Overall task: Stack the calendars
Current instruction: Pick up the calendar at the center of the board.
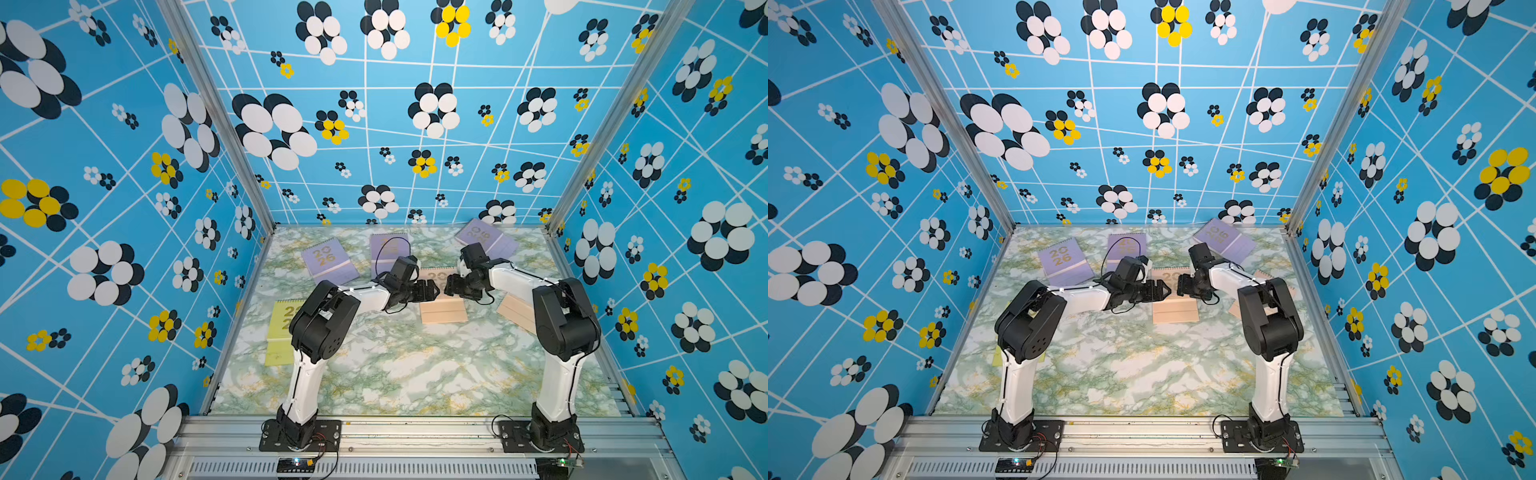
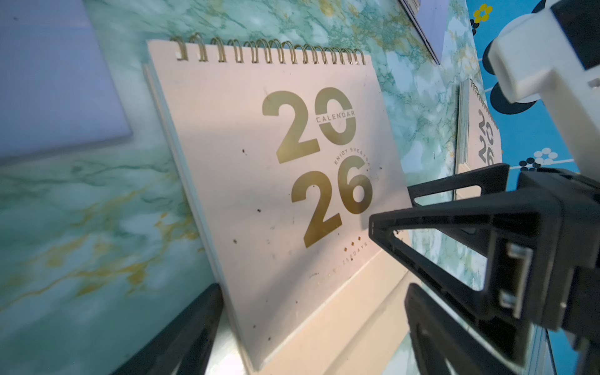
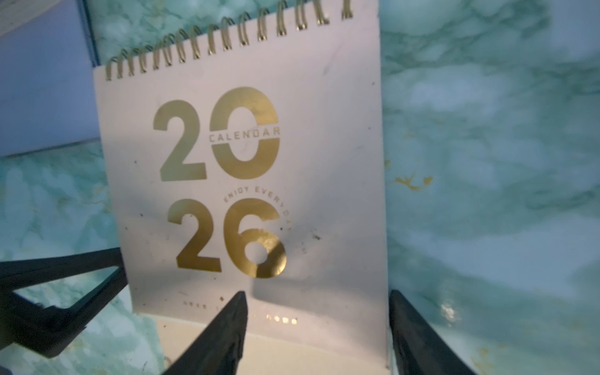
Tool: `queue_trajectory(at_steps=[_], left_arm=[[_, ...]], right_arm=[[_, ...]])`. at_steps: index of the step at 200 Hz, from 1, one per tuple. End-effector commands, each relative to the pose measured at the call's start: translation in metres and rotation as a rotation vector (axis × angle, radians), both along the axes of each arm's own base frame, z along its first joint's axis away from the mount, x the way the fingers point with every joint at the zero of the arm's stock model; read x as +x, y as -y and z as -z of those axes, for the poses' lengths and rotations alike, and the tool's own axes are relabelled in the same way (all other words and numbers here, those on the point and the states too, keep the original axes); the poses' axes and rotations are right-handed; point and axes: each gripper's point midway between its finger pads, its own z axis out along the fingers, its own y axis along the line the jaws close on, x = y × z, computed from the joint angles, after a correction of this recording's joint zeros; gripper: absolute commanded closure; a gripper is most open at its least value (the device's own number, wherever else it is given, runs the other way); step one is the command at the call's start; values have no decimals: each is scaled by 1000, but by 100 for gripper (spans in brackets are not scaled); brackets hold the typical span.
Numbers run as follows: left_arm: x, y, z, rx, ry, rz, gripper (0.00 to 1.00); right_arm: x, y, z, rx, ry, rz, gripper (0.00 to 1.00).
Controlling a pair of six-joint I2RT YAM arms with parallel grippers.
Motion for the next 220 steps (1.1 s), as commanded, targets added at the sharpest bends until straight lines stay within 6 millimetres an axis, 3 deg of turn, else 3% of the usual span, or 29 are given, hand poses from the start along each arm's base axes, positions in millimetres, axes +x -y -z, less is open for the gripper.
queue_trajectory(at_steps=[1, 51, 117, 220], left_arm=[[-16, 11, 15, -54, -72, 63, 12], [-33, 17, -18, -220, -36, 133, 17], [-41, 14, -41, -211, 26, 177, 18], [-40, 11, -37, -196, 40, 174, 18]], right_arm=[[-26, -27, 16, 130, -80, -94, 31], [-31, -35, 14, 182, -94, -111, 37], [-38, -47, -5, 264, -66, -168, 43], [-56, -58, -32, 345, -17, -213, 50]])
